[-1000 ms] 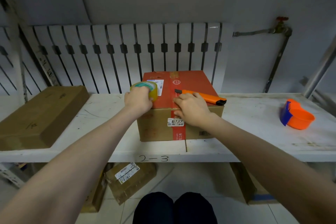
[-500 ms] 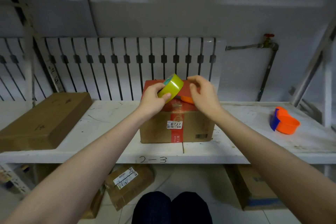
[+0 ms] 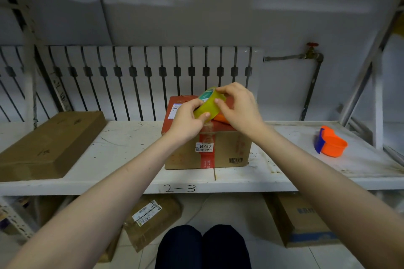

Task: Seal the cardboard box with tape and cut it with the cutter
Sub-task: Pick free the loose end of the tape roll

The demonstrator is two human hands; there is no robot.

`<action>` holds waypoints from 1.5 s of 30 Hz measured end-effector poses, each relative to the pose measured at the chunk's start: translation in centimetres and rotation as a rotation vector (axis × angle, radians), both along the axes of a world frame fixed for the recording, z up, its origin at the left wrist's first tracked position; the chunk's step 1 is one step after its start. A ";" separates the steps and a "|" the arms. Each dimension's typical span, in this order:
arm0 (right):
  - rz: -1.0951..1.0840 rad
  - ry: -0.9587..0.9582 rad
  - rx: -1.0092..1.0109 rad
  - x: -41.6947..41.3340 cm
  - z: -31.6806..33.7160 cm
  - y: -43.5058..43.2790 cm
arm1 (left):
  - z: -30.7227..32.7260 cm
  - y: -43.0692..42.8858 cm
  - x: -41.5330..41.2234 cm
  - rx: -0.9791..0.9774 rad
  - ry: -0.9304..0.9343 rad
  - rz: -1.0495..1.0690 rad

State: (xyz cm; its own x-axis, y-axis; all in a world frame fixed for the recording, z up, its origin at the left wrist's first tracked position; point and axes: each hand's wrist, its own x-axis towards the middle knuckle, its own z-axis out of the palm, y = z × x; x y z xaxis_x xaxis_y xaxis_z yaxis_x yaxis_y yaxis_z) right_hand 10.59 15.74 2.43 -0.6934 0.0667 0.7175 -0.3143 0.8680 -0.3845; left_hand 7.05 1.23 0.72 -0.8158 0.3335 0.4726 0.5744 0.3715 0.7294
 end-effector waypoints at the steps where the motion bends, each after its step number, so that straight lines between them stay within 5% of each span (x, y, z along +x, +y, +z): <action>1: -0.009 0.006 0.002 0.1 -0.1 0.0 | -0.1 0.1 0.1 -0.001 -0.003 -0.001; 32: 0.050 -0.096 -0.046 1.8 -2.9 -1.7 | -2.9 1.0 2.3 -0.020 -0.015 0.075; 40: 0.123 -0.118 0.101 2.2 -3.4 -1.2 | -3.4 0.9 2.6 0.008 -0.079 0.040; 45: 0.086 -0.116 -0.099 1.6 -2.8 -0.6 | -2.6 0.6 2.0 0.031 -0.055 0.029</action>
State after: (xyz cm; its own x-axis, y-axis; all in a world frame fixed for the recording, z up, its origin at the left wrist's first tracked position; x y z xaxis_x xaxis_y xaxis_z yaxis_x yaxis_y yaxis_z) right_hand 12.20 15.11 -0.40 -0.7775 0.0695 0.6250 -0.3344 0.7960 -0.5046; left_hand 9.06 1.85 -1.85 -0.8497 0.2952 0.4368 0.5228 0.3638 0.7710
